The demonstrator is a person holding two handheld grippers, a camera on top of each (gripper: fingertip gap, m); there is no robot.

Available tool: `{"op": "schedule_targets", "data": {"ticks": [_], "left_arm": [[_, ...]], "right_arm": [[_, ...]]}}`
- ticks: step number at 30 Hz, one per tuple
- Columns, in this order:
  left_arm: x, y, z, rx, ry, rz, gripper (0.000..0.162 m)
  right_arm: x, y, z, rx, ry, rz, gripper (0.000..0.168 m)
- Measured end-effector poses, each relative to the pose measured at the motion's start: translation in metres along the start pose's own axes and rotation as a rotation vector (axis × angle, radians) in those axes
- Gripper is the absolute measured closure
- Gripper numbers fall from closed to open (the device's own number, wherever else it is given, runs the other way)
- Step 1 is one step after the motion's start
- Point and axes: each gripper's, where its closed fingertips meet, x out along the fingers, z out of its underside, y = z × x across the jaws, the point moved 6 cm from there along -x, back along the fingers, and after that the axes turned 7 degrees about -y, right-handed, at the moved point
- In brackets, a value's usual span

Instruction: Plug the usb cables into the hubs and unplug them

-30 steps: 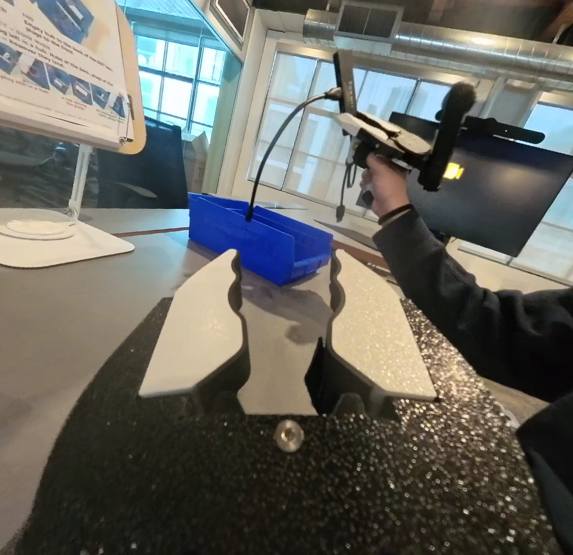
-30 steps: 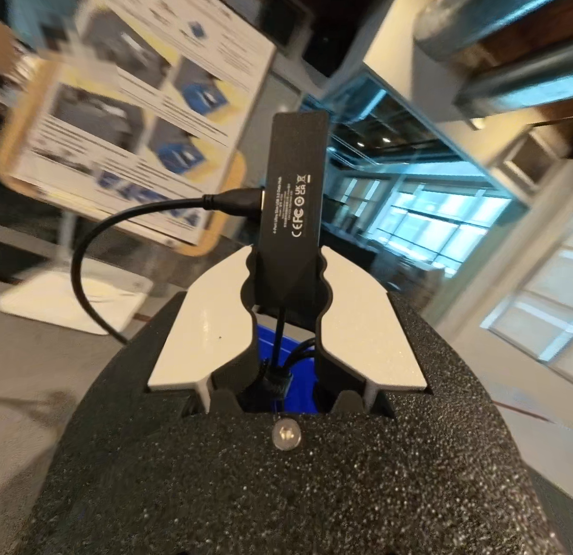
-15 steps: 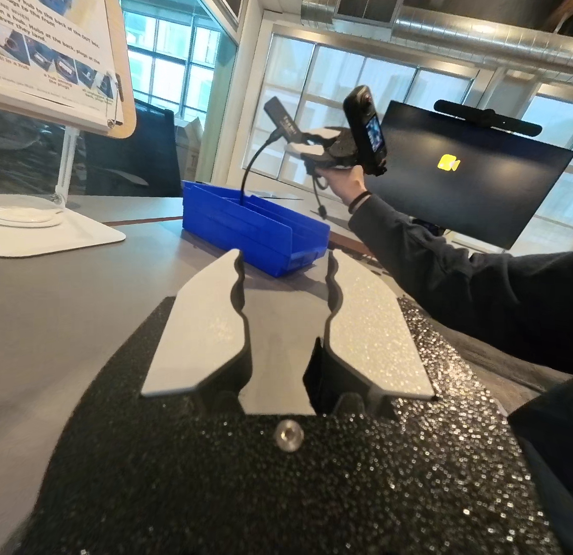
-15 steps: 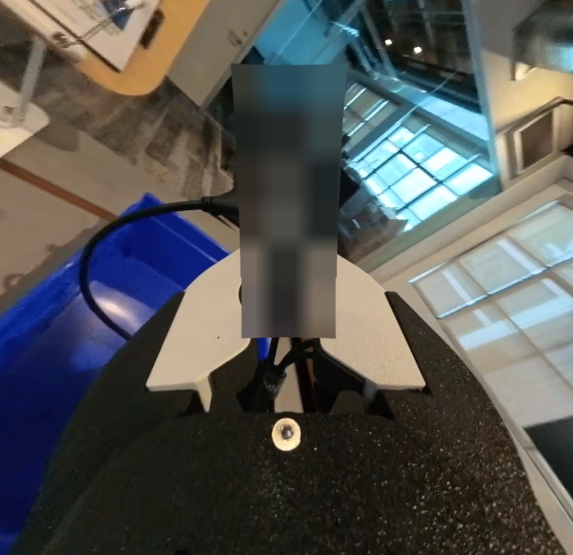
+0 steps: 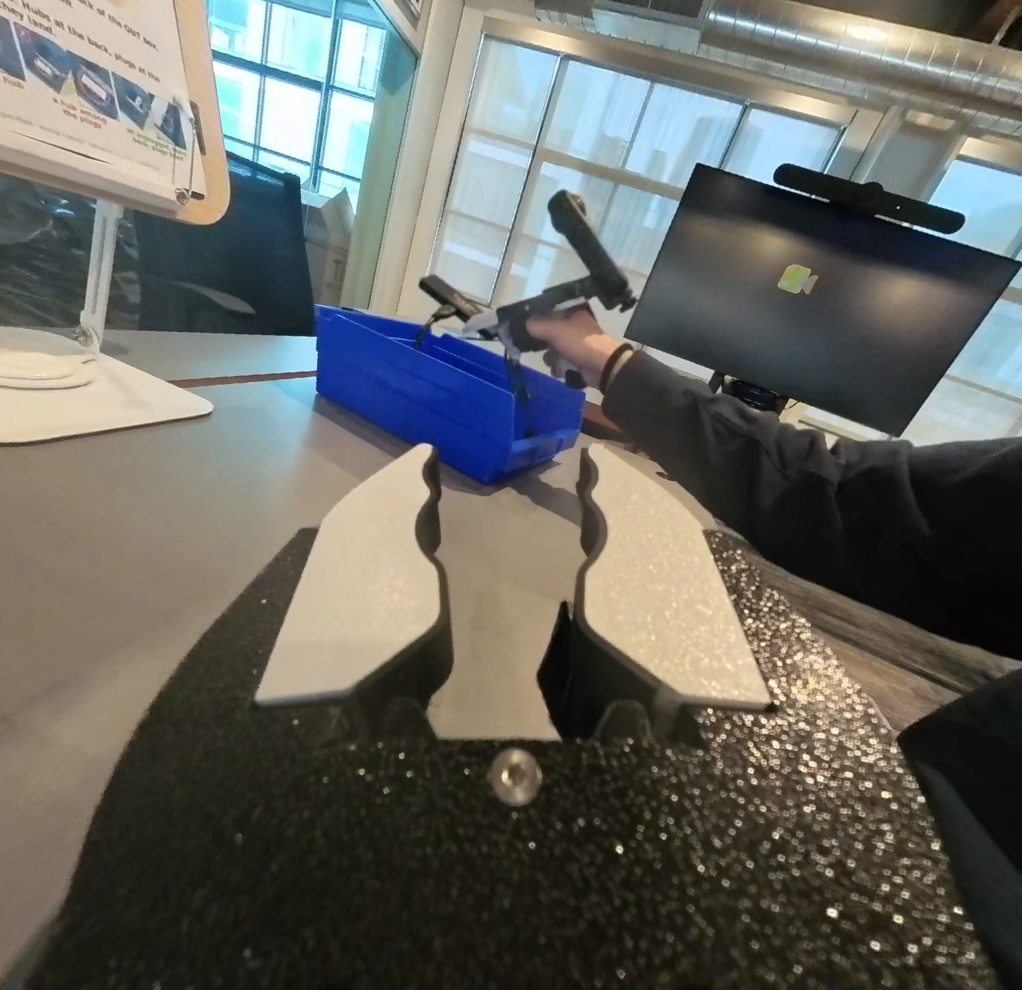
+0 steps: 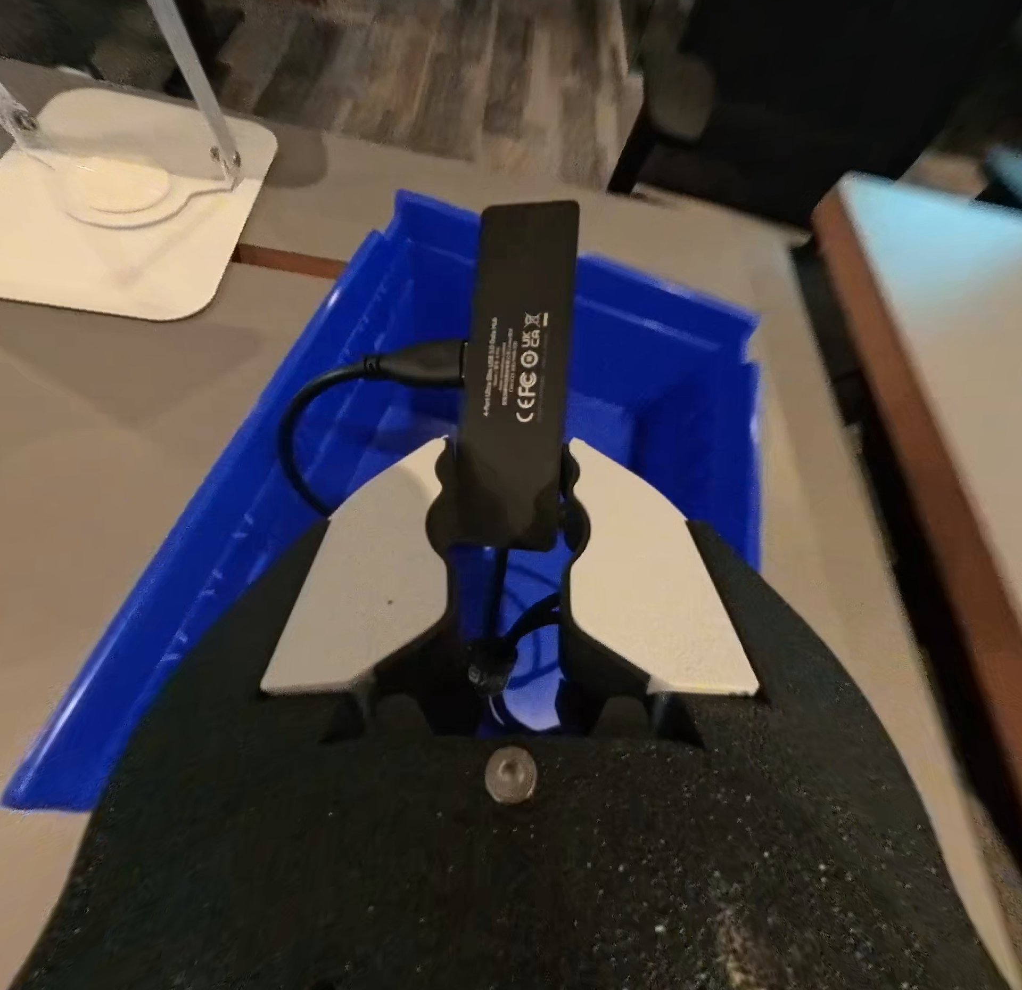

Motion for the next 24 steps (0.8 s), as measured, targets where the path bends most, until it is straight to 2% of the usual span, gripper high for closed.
{"op": "schedule_targets", "data": {"ticks": [5, 11, 14, 18, 21, 24], "left_arm": [[0.002, 0.001, 0.002, 0.002, -0.013, 0.003, 0.115], [0.003, 0.001, 0.004, 0.002, -0.025, 0.007, 0.117], [0.003, 0.001, 0.003, 0.006, -0.026, 0.004, 0.117], [0.002, 0.000, 0.003, 0.002, -0.022, 0.000, 0.117], [0.003, -0.001, 0.003, -0.002, -0.023, -0.003, 0.117], [0.003, -0.001, 0.003, 0.005, -0.020, -0.009, 0.117]], "right_arm": [[0.018, 0.008, 0.014, 0.178, -0.094, -0.120, 0.131], [0.028, 0.014, 0.020, 0.217, -0.252, -0.157, 0.129], [0.026, 0.014, 0.017, 0.158, -0.303, -0.125, 0.114], [0.013, 0.019, 0.005, 0.060, -0.281, 0.002, 0.088], [-0.009, 0.014, -0.010, -0.047, -0.215, 0.091, 0.083], [-0.045, -0.026, -0.029, -0.104, -0.017, 0.016, 0.083]]}}
